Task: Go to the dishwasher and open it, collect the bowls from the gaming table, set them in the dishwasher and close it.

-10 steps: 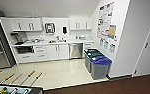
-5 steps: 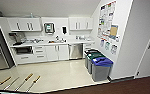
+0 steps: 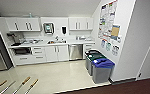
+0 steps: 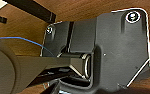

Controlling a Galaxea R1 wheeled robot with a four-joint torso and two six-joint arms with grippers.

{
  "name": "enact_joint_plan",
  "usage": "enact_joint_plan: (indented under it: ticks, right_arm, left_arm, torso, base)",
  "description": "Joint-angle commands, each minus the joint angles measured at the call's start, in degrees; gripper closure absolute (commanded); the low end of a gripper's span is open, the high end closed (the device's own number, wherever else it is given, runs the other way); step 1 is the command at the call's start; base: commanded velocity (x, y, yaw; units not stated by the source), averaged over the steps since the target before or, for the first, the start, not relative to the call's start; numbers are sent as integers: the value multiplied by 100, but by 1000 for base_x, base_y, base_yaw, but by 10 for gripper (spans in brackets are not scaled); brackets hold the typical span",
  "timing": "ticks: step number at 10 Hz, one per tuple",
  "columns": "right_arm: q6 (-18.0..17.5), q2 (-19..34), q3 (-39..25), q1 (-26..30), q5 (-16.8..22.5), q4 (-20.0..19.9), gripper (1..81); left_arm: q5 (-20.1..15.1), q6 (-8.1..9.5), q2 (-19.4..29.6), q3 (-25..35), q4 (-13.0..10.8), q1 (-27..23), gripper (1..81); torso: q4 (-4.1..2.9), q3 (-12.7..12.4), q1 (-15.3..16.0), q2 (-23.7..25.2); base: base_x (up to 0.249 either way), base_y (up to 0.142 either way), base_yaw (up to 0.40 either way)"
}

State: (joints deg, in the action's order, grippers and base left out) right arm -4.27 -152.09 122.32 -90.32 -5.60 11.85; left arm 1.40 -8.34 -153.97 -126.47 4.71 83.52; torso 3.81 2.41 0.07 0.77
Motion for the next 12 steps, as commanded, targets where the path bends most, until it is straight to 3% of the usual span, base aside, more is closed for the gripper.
enact_joint_plan:
  ticks: [1, 12]
  right_arm:
    - [22, 115, -69, 229, 270, 72, 10]
    - [31, 97, -78, 229, 270, 72, 10]
  left_arm:
    - [-316, -27, 129, 60, -31, -279, 10]
    - [-307, -27, 146, 52, -40, -287, 10]
  torso:
    - [0, 0, 0, 0]
    - [0, 0, 2, 0]
  base:
    - [134, 0, 0]
    - [133, 0, 0]
